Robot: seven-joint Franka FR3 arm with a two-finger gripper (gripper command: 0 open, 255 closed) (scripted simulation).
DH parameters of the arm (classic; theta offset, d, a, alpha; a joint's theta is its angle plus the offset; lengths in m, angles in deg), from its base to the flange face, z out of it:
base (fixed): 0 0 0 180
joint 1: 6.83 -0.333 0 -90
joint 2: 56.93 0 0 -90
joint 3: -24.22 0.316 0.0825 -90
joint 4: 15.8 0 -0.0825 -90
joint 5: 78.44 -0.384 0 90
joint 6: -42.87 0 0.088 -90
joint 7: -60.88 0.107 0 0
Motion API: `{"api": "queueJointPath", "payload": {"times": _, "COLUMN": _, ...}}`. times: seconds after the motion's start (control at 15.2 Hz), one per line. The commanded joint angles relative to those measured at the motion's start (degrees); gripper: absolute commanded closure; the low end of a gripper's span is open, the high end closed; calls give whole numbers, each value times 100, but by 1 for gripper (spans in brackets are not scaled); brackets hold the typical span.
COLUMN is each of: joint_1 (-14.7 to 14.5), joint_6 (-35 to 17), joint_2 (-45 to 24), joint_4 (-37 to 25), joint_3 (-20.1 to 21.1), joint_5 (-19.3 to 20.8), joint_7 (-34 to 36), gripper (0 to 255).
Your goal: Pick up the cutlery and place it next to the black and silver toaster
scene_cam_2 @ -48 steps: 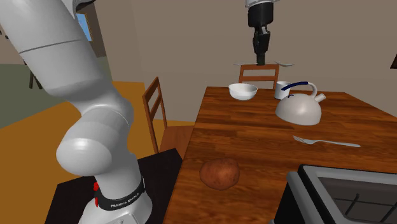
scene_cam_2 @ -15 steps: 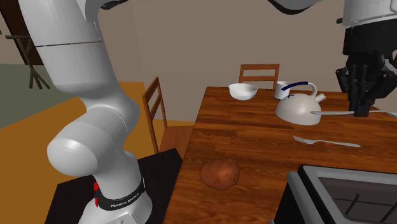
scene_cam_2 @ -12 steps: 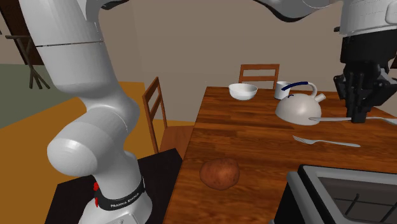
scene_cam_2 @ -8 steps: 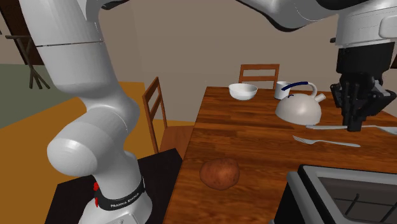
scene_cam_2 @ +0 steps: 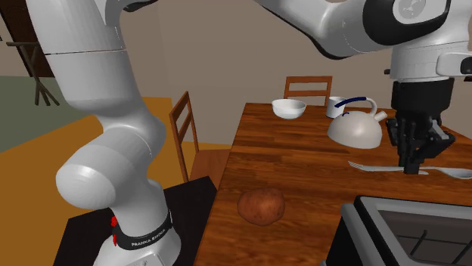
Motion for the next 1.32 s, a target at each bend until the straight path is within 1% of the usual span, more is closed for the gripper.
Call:
{"api": "queueJointPath", "payload": {"times": 0.0, "joint_1": 5, "joint_6": -165, "joint_2": -59, "joint_4": 105, "joint_3": -4, "joint_5": 21, "joint_7": 29, "gripper": 255}}
{"api": "queueJointPath", "payload": {"times": 1.25, "joint_1": 29, "joint_6": -1540, "joint_2": -671, "joint_4": 896, "joint_3": -35, "joint_5": 302, "joint_7": 384, "gripper": 255}}
